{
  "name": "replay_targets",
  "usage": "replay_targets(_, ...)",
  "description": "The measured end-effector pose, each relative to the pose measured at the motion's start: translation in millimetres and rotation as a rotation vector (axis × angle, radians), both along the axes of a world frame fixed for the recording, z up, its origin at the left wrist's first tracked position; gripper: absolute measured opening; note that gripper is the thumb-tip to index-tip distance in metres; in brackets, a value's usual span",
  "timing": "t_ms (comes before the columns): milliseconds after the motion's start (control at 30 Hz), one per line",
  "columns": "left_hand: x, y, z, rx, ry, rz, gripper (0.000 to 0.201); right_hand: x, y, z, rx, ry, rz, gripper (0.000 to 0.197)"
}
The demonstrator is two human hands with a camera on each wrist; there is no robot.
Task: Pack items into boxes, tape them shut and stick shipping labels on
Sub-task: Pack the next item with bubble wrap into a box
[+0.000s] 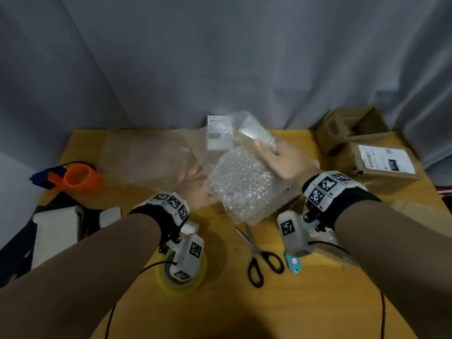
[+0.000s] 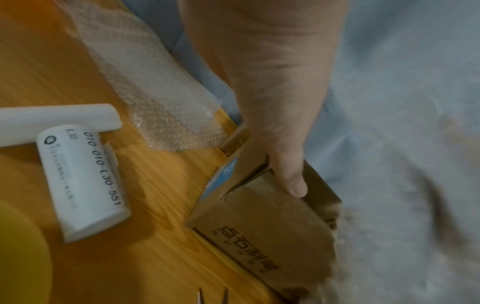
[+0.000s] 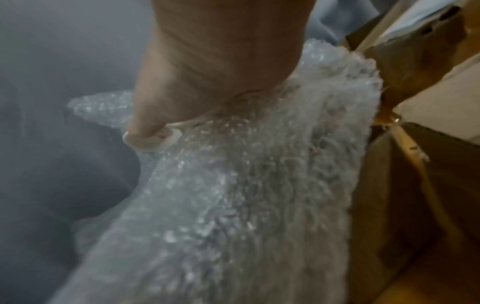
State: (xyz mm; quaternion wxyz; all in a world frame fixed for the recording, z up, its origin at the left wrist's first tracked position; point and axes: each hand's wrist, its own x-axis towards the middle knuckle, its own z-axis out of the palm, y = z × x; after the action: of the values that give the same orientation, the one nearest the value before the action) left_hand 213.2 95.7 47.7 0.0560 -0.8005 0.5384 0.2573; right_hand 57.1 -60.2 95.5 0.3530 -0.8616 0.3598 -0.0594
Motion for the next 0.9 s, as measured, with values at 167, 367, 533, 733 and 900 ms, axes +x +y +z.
replay_targets(167, 7, 3, -23, -0.056, 0.013, -0.031, 0.062, 5, -2, -24, -0.382, 0.176, 0.242, 0.04)
replay_targets(367, 6, 3, -21, -0.16, 0.028, -0.049, 0.043, 6, -4, -42, -0.4, 0.357, 0.4, 0.068)
replay_targets(533, -2, 4, -16, -0.191, 0.032, -0.02, 0.049, 8, -8, -52, -0.382, 0.455, 0.401, 0.033)
replay_targets(733, -6, 8, -12, -0.211, 0.012, 0.061, 0.031, 20, -7, -71, -0.323, 0.658, 0.348, 0.03)
replay_targets(900, -13, 2, 0, -0.537, -0.041, 0.209, 0.018, 24, -14, -74, -0.06, 0.483, 0.358, 0.024)
